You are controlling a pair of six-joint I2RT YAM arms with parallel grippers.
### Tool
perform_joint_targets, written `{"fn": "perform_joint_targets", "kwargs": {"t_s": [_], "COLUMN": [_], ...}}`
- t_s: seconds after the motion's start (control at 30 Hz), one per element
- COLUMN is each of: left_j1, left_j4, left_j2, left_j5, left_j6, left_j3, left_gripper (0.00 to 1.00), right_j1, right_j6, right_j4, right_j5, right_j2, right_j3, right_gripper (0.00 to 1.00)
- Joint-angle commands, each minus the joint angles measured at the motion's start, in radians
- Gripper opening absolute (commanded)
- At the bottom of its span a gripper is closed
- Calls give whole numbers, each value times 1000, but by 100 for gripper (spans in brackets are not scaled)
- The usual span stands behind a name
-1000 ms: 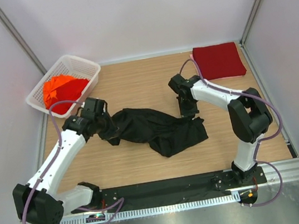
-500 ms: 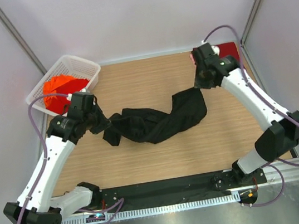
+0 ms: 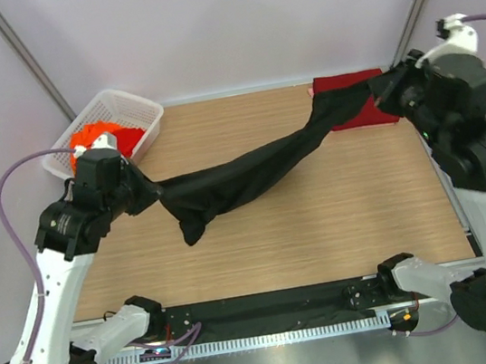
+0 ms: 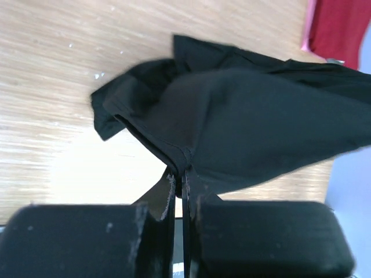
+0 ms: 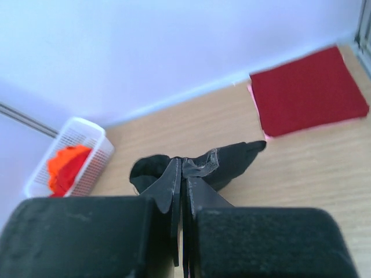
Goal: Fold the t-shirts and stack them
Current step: Flatten the tshirt out
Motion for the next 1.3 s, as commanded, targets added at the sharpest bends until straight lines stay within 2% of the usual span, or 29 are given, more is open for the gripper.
{"fn": "perform_joint_targets", "kwargs": {"t_s": [0.0, 0.2, 0.33, 0.47, 0.57, 0.7, 0.87, 1.07, 1.27], "left_j1": [-3, -4, -3, -3, -3, -3, -3, -3, -3], "left_j4": [-36, -38, -18, -10, 10, -8, -24, -44, -62], "left_j2": [-42, -129, -183, -260, -313, -329, -318, -300, -332], "left_j5": [6, 84, 217, 279, 312, 316, 297, 211, 116], "left_j6": [27, 3, -68, -120, -100, -75, -92, -105, -129], "left_j3": [79, 162, 169, 136, 158, 251, 268, 280, 328], "left_gripper": [0, 0, 0, 0, 0, 0, 0, 0, 0], "right_j1": [-1, 1, -1, 1, -13, -31, -45, -45, -47], "right_j6": [-57, -73, -68, -59, -36, 2, 22, 28, 78], "right_j4": [51, 27, -77, -154, -214, -254, -187, -110, -117], "right_j5": [-23, -37, -81, -149, -186, -262, -310, -332, -376], "right_j2": [-101, -241, -268, -296, -298, -269, -258, -233, -192], "right_j3": [60, 147, 274, 354, 436, 523, 457, 413, 509], "right_gripper": [1, 1, 1, 1, 1, 1, 1, 1, 1]}}
